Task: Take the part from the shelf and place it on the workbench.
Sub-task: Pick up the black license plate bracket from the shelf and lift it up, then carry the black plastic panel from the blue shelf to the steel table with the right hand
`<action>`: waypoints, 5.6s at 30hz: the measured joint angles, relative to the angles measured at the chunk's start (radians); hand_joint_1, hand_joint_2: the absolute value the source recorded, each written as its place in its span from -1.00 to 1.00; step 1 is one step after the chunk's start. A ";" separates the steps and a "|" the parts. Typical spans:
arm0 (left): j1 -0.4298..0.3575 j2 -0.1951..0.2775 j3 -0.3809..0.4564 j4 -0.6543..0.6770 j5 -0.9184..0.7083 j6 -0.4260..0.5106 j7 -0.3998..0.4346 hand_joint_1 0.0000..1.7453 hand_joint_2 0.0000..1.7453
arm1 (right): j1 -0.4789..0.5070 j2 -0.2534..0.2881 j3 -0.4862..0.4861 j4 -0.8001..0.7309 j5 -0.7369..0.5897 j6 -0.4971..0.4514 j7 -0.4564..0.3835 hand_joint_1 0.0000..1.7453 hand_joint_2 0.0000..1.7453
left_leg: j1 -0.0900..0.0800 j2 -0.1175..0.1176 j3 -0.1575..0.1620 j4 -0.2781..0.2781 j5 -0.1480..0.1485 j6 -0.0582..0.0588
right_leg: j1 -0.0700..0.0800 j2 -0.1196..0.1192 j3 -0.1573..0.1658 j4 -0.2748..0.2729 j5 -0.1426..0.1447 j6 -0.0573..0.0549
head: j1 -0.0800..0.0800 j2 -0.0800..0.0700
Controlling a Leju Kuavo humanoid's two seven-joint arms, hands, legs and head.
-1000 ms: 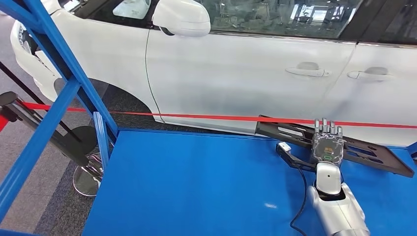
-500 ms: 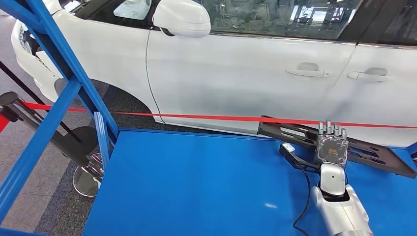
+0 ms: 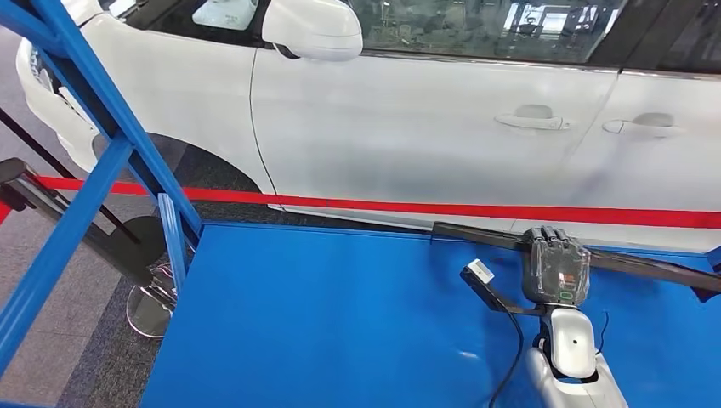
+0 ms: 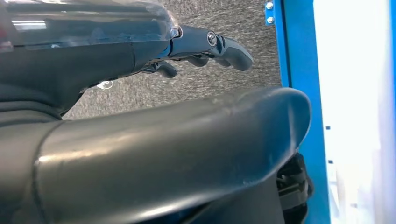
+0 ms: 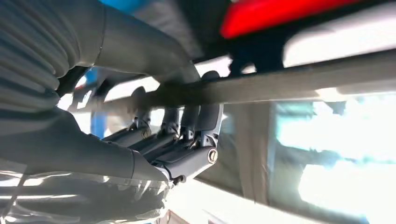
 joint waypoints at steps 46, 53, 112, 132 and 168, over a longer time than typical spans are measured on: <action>-0.005 -0.003 0.053 0.000 -0.015 -0.072 -0.231 -1.00 -1.00 | 0.080 0.039 0.041 -0.586 -1.340 0.038 -0.629 1.00 1.00 | 0.000 0.000 -0.003 -0.001 0.001 -0.002 | 0.000 0.000 -0.004 0.001 -0.001 -0.002 | 0.000 0.000; -0.018 -0.004 0.068 0.000 0.008 -0.130 -0.249 -1.00 -1.00 | -0.052 -0.037 -0.145 -0.618 -1.673 0.280 -0.557 1.00 1.00 | -0.001 0.000 -0.003 -0.001 0.002 -0.001 | -0.001 -0.001 -0.004 0.001 0.001 0.000 | 0.000 0.000; -0.027 0.010 0.130 -0.001 0.038 -0.161 -0.203 -1.00 -1.00 | -0.196 -0.146 -0.106 -0.498 -1.818 0.554 -0.418 1.00 1.00 | 0.009 -0.003 -0.088 0.147 -0.073 -0.039 | -0.017 -0.016 0.019 0.054 -0.059 -0.030 | 0.006 0.000; -0.026 0.037 0.134 -0.002 0.014 -0.147 -0.178 -1.00 -1.00 | -0.287 -0.113 0.059 -0.414 -1.769 0.496 -0.402 1.00 1.00 | -0.013 0.012 0.001 -0.009 0.017 0.028 | -0.013 -0.020 -0.073 0.279 -0.130 0.020 | 0.014 0.000; -0.036 0.059 0.124 -0.005 -0.030 -0.167 -0.137 -1.00 -1.00 | -0.336 -0.087 0.157 -0.401 -1.778 0.432 -0.413 1.00 1.00 | -0.022 0.019 -0.075 0.037 0.057 0.003 | 0.004 -0.017 0.092 0.056 -0.123 -0.011 | 0.009 0.000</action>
